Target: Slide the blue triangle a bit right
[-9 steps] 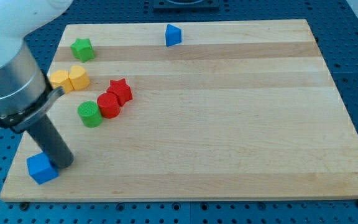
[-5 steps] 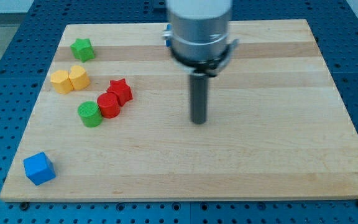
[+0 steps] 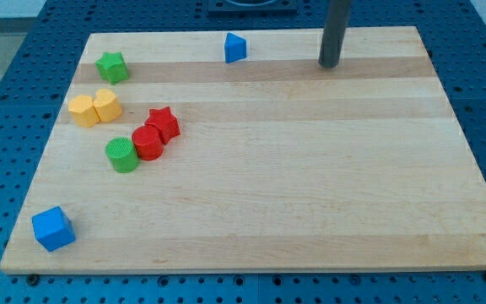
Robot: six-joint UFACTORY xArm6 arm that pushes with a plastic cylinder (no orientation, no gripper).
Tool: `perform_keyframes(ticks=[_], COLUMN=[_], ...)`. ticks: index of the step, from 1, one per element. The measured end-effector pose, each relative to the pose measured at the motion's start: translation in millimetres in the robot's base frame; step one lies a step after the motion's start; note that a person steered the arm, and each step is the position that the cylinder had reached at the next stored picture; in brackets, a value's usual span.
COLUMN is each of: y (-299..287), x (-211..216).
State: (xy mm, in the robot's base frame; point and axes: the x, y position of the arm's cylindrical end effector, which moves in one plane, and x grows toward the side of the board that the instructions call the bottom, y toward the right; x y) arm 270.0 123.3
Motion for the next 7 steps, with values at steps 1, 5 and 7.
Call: perform_keyframes(ticks=[1, 5, 7], y=[0, -205, -174], x=[0, -73, -42])
